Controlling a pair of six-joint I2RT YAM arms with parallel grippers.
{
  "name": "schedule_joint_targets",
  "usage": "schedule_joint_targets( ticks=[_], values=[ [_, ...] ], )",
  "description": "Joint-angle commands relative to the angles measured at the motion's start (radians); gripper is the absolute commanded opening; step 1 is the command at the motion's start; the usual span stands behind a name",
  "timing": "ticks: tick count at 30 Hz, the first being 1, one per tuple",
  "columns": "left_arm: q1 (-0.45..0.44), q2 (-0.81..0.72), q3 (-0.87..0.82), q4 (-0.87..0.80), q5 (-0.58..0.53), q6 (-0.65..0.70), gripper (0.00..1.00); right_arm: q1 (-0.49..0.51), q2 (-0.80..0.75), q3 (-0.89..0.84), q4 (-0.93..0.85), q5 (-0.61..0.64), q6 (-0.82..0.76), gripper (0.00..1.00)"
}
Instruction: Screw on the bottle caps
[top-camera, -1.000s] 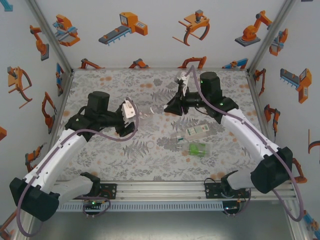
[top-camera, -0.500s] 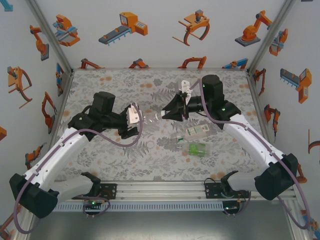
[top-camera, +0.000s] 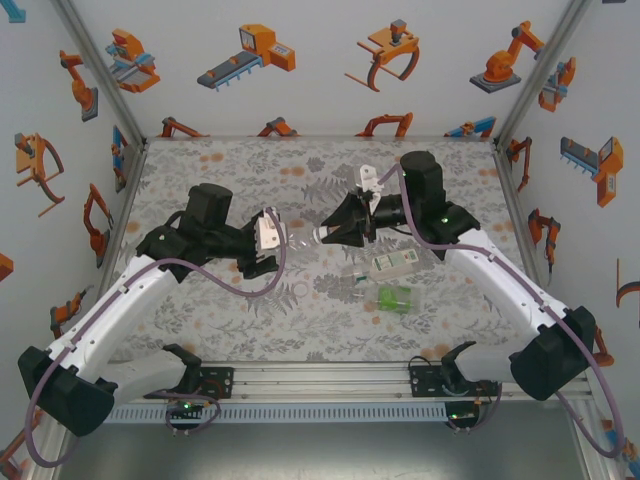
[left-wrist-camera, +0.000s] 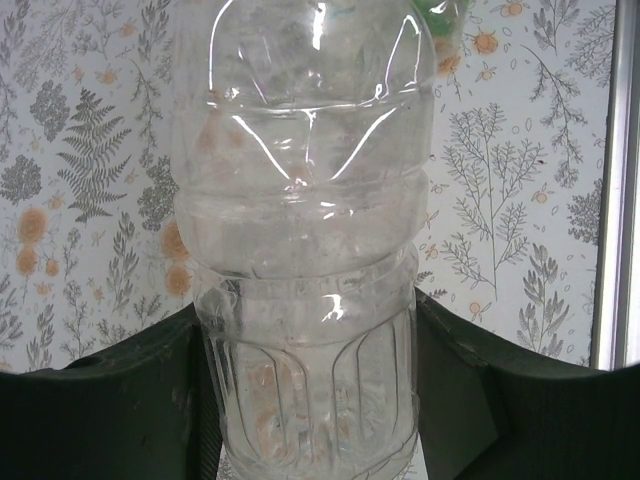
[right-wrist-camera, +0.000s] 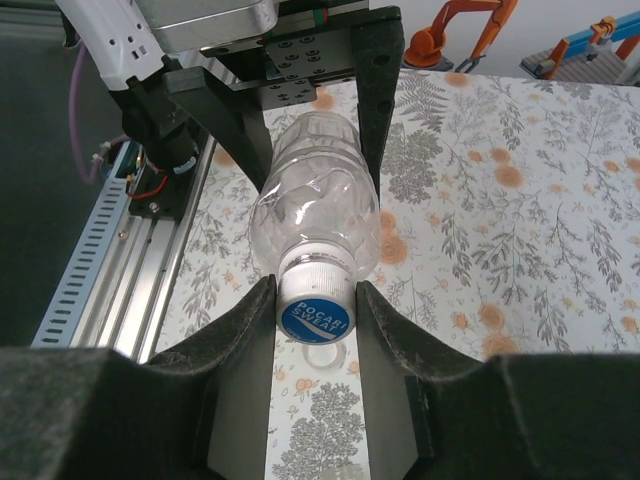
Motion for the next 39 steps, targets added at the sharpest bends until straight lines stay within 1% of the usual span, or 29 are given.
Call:
schedule_joint_targets(
  ticks=[1,4,6,9,11,15,17,19,21,27,30,32,34,35,38,39],
  values=[
    [-0.014,-0.013,0.046,0.01,0.063,0.043,0.0,0.019,-0.015,0.023,-0.047,-0.036,-0.071,0.0],
    [-0.018,-0.008,0.054,0.0,0.08,0.051,0.0,0.03,-0.01,0.037,-0.11,-0.068,-0.126,0.0],
    [-0.018,-0.004,0.06,-0.007,0.088,0.048,0.0,0.04,-0.012,0.043,-0.143,-0.062,-0.153,0.0],
    [-0.022,0.007,0.072,-0.029,0.1,0.055,0.0,0.057,-0.017,0.058,-0.227,-0.033,-0.24,0.0],
    [-0.023,0.018,0.081,-0.041,0.101,0.051,0.0,0.068,-0.022,0.058,-0.244,-0.01,-0.27,0.0],
    [-0.023,0.029,0.093,-0.038,0.093,0.024,0.0,0.074,-0.025,0.049,-0.241,0.021,-0.247,0.0],
    [-0.022,0.025,0.089,-0.027,0.087,0.014,0.0,0.074,-0.034,0.031,-0.205,0.024,-0.185,0.0],
    [-0.024,0.02,0.077,-0.014,0.078,0.011,0.0,0.075,-0.042,0.004,-0.131,0.036,-0.048,0.0],
    [-0.025,0.017,0.071,-0.008,0.066,0.011,0.0,0.074,-0.033,0.0,-0.084,0.072,0.148,0.0],
    [-0.025,0.007,0.057,0.017,0.053,0.007,0.0,0.074,-0.034,-0.027,-0.072,0.225,0.718,0.0],
    [-0.025,0.002,0.045,0.044,0.052,-0.003,0.0,0.074,-0.049,-0.054,-0.055,0.27,1.017,0.0],
    [-0.024,0.001,0.039,0.066,0.044,-0.015,0.0,0.074,-0.038,-0.053,-0.108,0.312,1.188,0.0],
    [-0.025,-0.001,0.036,0.084,0.037,-0.024,0.0,0.074,-0.021,-0.058,-0.149,0.325,1.343,0.0],
    [-0.024,-0.002,0.034,0.096,0.032,-0.032,0.0,0.075,-0.029,-0.074,-0.15,0.347,1.433,0.0],
    [-0.024,-0.008,0.025,0.123,0.023,-0.045,0.0,0.076,-0.079,-0.162,-0.055,0.404,1.672,0.0],
    [-0.025,-0.01,0.022,0.13,0.021,-0.05,0.0,0.074,-0.091,-0.181,-0.071,0.426,1.738,0.0]
  ],
)
